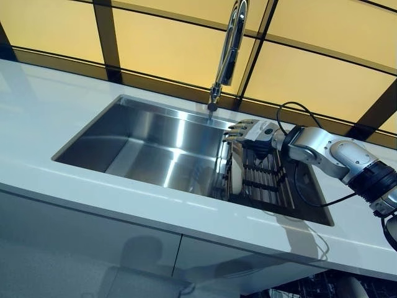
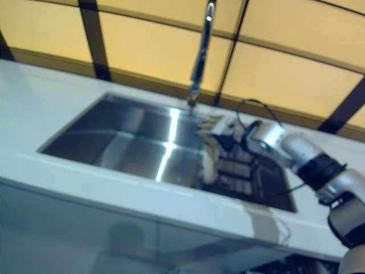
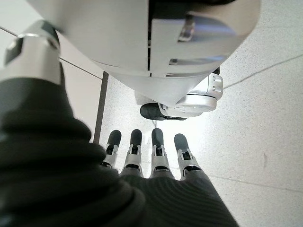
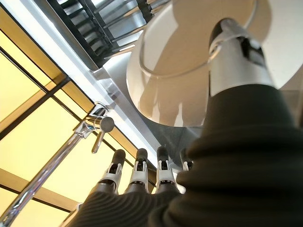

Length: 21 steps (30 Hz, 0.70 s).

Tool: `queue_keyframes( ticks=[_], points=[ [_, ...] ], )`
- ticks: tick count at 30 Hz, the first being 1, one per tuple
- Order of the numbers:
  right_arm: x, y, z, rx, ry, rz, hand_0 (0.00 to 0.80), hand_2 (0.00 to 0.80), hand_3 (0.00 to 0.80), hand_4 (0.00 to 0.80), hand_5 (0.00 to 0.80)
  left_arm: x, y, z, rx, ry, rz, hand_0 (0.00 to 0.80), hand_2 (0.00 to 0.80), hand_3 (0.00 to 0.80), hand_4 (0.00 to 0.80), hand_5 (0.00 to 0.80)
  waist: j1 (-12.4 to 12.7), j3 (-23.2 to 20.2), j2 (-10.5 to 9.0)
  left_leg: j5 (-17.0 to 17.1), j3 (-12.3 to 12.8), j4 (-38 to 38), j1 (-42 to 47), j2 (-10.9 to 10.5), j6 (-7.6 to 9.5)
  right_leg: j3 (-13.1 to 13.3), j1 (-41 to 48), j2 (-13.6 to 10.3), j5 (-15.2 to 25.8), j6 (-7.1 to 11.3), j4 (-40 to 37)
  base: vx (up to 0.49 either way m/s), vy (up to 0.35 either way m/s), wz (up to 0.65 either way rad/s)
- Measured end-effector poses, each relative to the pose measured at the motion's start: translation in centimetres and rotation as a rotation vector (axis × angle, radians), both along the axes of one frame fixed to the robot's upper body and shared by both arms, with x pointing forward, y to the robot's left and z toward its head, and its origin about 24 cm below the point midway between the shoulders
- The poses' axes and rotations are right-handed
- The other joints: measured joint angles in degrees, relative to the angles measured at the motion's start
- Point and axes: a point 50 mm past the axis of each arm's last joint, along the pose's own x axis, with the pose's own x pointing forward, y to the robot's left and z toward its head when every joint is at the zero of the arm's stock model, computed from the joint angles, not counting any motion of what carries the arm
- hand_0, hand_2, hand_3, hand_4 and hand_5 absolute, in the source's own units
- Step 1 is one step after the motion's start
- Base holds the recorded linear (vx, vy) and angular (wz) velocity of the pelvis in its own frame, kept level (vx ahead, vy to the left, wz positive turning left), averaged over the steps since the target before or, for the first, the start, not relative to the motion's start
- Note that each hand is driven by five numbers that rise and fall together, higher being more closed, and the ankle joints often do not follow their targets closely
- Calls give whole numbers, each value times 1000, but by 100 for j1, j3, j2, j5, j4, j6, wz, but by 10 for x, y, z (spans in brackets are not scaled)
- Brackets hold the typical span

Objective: Take plates into dishwasher

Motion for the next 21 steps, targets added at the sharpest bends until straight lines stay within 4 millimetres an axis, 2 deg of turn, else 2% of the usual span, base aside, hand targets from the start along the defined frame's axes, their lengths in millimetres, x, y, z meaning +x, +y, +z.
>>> queue_keyframes(
  ticks=[7,16,17,18,19,21],
  points=[
    [0,1,-8,-27,10,0,0,0,0,0,0,1,0,0,-3,-11,5,0,0,0,0,0,5,33,2,4,-9,0,-12,0,-2,-16,-4,0,-1,-1,-2,-25,-8,0],
    [1,12,-17,-64,37,17,0,0,0,0,0,6,-1,2,-25,-45,42,0,0,0,0,0,44,182,-31,18,-65,45,-256,-2,-5,-24,-189,2,4,-3,18,-58,-1,3],
    [1,12,-17,-67,35,16,82,82,82,82,82,8,-1,2,-25,-51,41,0,0,0,0,0,46,234,-35,19,-80,51,-276,-3,-6,-35,-198,2,4,-3,19,-49,-11,6],
    [1,12,-16,-69,32,16,223,223,223,223,223,8,-1,3,-24,-55,39,0,0,0,0,0,41,253,-37,19,-91,58,-292,-5,-6,-46,-205,2,4,-3,19,-35,-6,5],
    [0,14,-14,-74,19,24,436,436,436,436,436,9,-1,3,-24,-59,38,0,0,0,0,0,38,279,-36,19,-98,61,-296,-5,-6,-55,-205,2,4,-3,19,-31,-2,3],
    [1,13,-11,-105,-5,13,722,722,722,722,722,10,0,3,-23,-63,37,0,0,0,0,0,37,287,-44,18,-99,60,-298,-4,-7,-65,-205,2,3,-4,18,0,0,0]
  ],
)
